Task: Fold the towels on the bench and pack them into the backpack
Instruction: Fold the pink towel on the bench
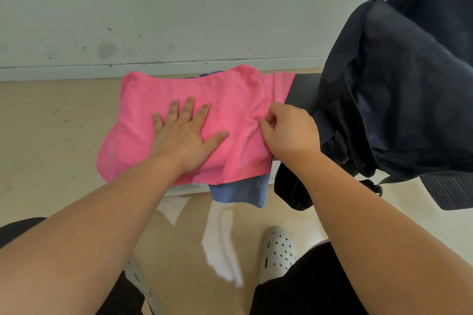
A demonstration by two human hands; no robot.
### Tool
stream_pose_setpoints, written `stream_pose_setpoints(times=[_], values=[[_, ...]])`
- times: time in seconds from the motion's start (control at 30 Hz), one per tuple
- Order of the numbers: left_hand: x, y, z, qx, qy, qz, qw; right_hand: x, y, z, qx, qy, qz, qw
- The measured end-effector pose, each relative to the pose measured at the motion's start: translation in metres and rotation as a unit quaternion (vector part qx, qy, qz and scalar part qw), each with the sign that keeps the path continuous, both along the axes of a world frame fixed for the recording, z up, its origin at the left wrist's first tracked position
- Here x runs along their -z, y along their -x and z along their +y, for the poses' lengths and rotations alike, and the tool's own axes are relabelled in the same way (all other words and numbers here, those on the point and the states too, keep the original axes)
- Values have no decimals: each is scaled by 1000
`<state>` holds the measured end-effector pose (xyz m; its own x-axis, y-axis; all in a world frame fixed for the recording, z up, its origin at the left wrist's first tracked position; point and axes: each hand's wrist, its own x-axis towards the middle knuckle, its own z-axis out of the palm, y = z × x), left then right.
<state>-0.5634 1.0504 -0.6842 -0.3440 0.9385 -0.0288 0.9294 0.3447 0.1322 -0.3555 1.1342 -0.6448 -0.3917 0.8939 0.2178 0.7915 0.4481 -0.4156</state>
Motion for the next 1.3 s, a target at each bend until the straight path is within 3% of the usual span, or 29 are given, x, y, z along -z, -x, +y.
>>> stream_pose_setpoints(times=[0.17,0.23,0.37,0.43,0.57,0.73,0.83,0.97,1.1,1.3], values=[[-1,0,2,1,5,-2,1000,-8,-12,5,28,110,169,979],[-1,1,2,2,8,-4,1000,-9,-21,10,31,139,112,983],[-2,4,2,6,11,-13,1000,-13,-24,11,23,132,-128,983],[-3,4,2,8,15,-17,1000,-15,-18,9,22,106,-181,978],[-6,5,0,18,21,-17,999,-16,5,22,3,-17,-123,992],[-9,10,-2,41,13,-11,999,-3,48,65,29,22,-77,996],[-8,16,-6,44,9,-12,999,-1,60,89,43,-10,-100,994],[-6,23,-8,44,19,-16,999,-6,69,113,-13,-7,-140,990],[-9,27,-4,48,23,-28,998,-9,74,123,-43,-38,-61,997],[-22,44,-7,25,-10,-49,998,-4,81,123,46,-115,-209,970]])
